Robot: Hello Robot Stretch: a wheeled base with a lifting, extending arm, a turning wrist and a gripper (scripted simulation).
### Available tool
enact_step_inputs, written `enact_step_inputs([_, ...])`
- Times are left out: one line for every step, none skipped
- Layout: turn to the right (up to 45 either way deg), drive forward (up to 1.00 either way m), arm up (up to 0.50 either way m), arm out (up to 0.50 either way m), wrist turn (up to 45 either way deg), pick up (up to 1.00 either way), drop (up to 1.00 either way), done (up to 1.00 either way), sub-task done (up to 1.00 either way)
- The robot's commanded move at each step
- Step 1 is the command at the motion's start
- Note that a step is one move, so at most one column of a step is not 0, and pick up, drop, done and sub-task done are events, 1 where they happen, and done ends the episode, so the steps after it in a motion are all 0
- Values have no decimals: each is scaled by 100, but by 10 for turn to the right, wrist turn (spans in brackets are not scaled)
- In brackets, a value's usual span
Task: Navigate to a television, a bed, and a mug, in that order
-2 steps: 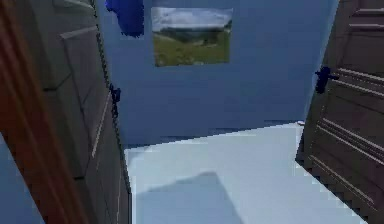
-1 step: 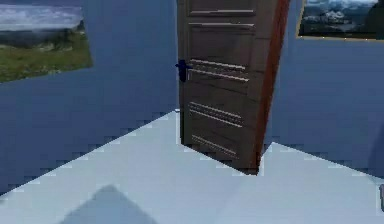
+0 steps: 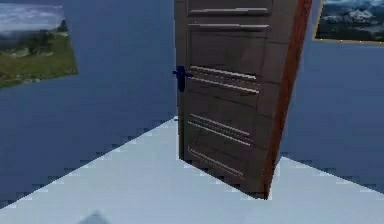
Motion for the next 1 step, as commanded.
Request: enact_step_inputs([-420,0,0,0,0,0,0,0,0])
